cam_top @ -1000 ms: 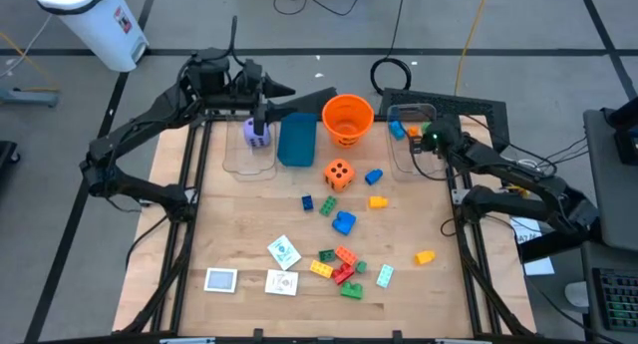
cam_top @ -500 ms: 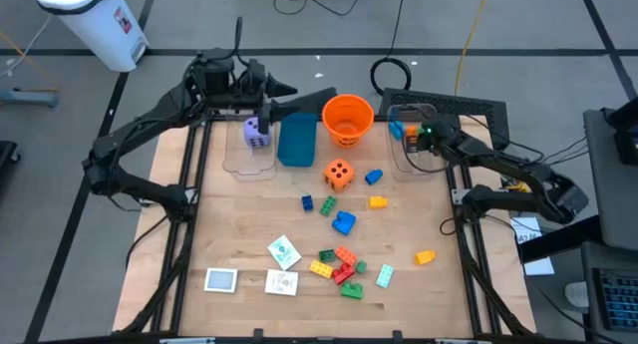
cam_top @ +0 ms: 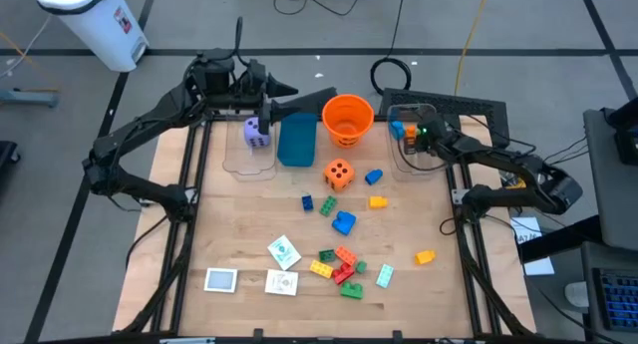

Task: Pick & Place Toys
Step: Put the green game piece into the right transparent bin, then put the blue deck of cards into the blue bin

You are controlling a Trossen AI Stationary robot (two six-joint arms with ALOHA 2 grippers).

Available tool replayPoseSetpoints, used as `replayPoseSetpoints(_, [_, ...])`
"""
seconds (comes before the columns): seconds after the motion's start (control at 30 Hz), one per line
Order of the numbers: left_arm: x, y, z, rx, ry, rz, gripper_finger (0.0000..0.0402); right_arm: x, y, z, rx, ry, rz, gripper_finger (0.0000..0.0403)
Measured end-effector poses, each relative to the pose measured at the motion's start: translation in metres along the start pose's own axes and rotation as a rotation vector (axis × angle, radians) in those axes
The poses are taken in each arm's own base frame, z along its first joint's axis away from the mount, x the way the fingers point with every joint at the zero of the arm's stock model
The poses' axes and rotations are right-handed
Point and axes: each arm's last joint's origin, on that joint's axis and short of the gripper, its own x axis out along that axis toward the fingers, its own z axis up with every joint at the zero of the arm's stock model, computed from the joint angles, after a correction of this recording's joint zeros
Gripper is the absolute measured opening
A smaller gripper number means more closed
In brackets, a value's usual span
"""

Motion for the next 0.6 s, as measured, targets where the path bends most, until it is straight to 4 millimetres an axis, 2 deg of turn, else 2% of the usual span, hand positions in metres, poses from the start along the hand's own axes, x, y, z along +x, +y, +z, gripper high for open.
replayPoseSetpoints(0.13, [0.0, 0.0, 0.0, 0.0, 0.0, 0.0, 0.028, 0.0011, -0.0015, 0.0033, 0.027, -0.021, 0.002, 0.0107])
replayPoseSetpoints(0.4, [0.0, 0.0, 0.0, -0.009, 0.0, 0.0, 0.028, 0.0011, -0.0011, 0.0039, 0.016, -0.027, 0.005, 0.0156])
replayPoseSetpoints(0.6, [0.0, 0.0, 0.0, -0.018, 0.0, 0.0, 0.028, 0.0009, -0.0011, 0.0042, 0.016, -0.03, 0.006, 0.0174])
